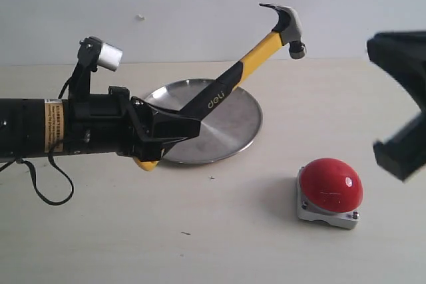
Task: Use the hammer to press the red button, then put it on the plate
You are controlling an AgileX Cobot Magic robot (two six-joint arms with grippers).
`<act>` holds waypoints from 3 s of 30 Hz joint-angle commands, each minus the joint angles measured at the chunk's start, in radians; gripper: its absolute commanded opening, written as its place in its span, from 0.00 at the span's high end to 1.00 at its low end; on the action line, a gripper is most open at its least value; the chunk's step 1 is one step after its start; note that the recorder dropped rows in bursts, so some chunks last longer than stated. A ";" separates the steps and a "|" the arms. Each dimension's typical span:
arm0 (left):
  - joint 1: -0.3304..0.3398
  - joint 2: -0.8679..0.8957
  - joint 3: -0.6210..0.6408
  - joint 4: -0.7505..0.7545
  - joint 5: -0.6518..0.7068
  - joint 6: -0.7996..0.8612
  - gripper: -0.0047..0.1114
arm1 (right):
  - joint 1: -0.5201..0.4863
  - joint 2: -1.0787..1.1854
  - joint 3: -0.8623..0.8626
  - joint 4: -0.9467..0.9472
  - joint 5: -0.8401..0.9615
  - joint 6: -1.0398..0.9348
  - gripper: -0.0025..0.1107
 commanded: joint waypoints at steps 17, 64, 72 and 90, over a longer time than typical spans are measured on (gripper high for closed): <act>0.002 -0.024 -0.014 0.027 -0.126 -0.021 0.96 | -0.082 -0.308 0.144 -0.003 0.097 0.427 0.98; -0.129 -0.241 -0.014 0.236 0.021 -0.014 0.96 | -0.667 -0.626 0.144 -0.003 0.139 0.429 0.98; -0.129 -0.350 -0.014 0.233 0.036 -0.032 0.96 | -0.667 -0.636 0.144 -0.003 0.139 0.429 0.98; -0.131 0.128 -0.014 0.249 0.099 -0.070 0.96 | -0.667 -0.643 0.144 -0.003 0.139 0.429 0.98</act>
